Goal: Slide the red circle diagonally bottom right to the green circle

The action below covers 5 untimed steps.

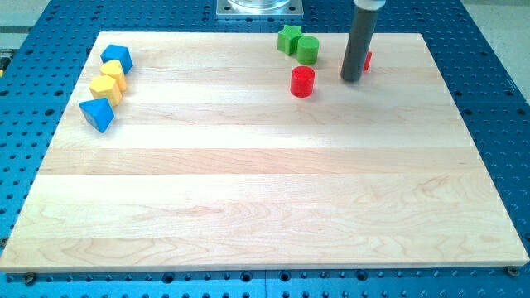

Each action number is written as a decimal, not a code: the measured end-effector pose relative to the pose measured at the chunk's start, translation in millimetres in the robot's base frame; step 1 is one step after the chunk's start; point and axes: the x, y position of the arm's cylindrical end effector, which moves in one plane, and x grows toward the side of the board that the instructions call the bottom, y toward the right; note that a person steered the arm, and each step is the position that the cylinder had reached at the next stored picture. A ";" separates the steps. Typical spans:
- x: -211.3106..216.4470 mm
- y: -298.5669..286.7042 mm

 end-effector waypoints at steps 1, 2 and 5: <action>2.9 15.5; 39.2 55.9; 47.1 -85.8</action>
